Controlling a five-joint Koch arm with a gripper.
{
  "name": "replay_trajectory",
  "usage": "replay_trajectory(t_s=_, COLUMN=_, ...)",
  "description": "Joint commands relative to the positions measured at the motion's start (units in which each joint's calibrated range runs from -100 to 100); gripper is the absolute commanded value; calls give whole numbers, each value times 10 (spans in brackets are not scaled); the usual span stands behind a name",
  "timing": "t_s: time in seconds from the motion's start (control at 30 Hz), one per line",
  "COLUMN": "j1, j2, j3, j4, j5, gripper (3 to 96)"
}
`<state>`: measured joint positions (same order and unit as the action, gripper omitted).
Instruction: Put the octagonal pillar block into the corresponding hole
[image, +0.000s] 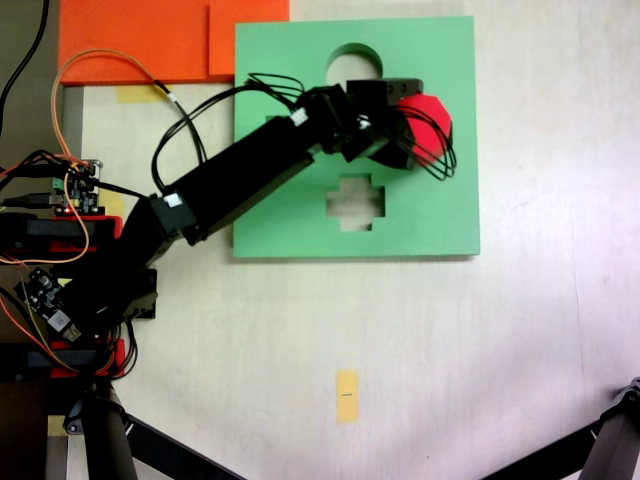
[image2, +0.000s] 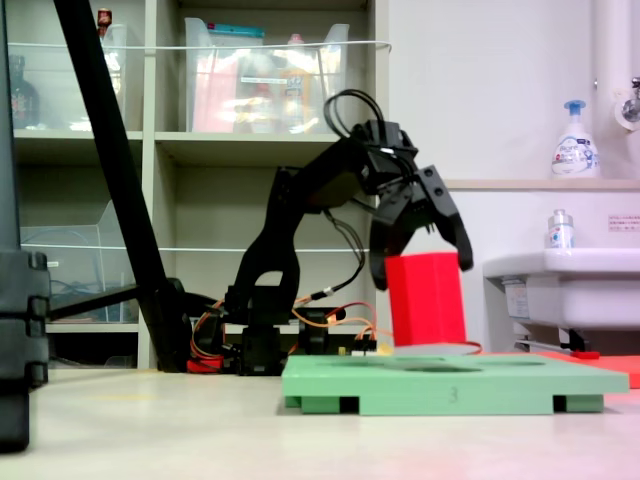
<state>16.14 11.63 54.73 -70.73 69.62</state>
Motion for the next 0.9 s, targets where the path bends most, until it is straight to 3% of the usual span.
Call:
replay_trajectory(t_s=0.03, j1=4, j2=-3, j3=52, j4=19, j5=5, gripper=314)
replay_trajectory(t_s=0.9, j1=17, j2=97, j3=86, j4=20, j5=-64, gripper=313)
